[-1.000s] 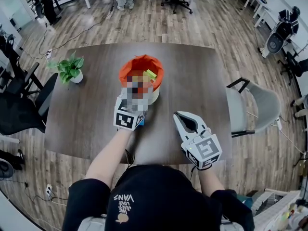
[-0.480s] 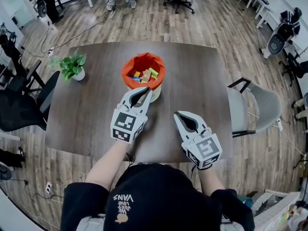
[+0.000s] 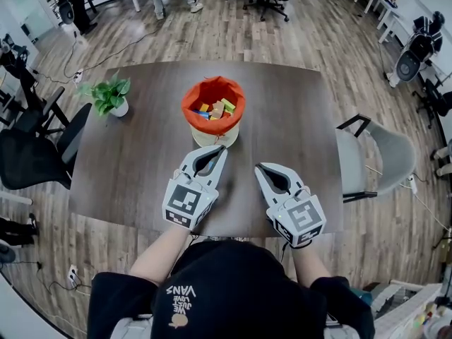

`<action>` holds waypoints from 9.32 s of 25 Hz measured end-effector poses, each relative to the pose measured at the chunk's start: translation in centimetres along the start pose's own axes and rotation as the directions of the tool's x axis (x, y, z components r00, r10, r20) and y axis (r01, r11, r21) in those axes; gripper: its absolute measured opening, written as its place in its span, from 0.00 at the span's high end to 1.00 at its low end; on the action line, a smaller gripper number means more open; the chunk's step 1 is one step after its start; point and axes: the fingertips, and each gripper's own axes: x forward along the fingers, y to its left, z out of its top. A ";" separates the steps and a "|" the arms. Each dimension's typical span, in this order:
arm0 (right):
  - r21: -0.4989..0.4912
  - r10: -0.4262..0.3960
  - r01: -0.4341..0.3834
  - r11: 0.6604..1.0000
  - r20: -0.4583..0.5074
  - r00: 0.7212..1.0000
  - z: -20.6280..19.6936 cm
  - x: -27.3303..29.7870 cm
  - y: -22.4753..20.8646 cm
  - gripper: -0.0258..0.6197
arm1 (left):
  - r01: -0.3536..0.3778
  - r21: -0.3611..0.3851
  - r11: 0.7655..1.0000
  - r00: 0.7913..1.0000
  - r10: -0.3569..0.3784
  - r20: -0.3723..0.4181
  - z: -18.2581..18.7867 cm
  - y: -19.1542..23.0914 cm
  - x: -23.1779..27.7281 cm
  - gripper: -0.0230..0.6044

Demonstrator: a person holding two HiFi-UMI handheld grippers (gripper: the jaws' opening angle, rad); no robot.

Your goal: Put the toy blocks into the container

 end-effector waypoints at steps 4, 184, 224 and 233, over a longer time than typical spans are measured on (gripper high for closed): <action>0.000 0.004 -0.004 1.000 -0.003 1.000 -0.2 0.0 0.2 0.93 | 0.018 -0.001 1.000 1.000 -0.018 -0.001 -0.2 -1.3 -1.1 0.94; 0.018 0.078 -0.078 0.997 -0.025 0.997 -0.5 3.9 1.0 0.93 | -0.090 -0.083 0.992 0.983 0.076 -0.165 -6.3 3.1 -0.1 0.72; 0.031 0.015 -0.013 0.999 -0.035 0.999 -0.8 3.6 -1.4 0.93 | -0.083 -0.010 0.997 0.968 0.078 -0.237 -3.6 10.5 9.5 0.72; 0.024 0.020 -0.019 1.000 -0.032 0.999 -0.6 3.3 -0.9 0.93 | -0.069 -0.035 0.997 0.983 0.062 -0.170 -2.6 9.6 8.0 0.72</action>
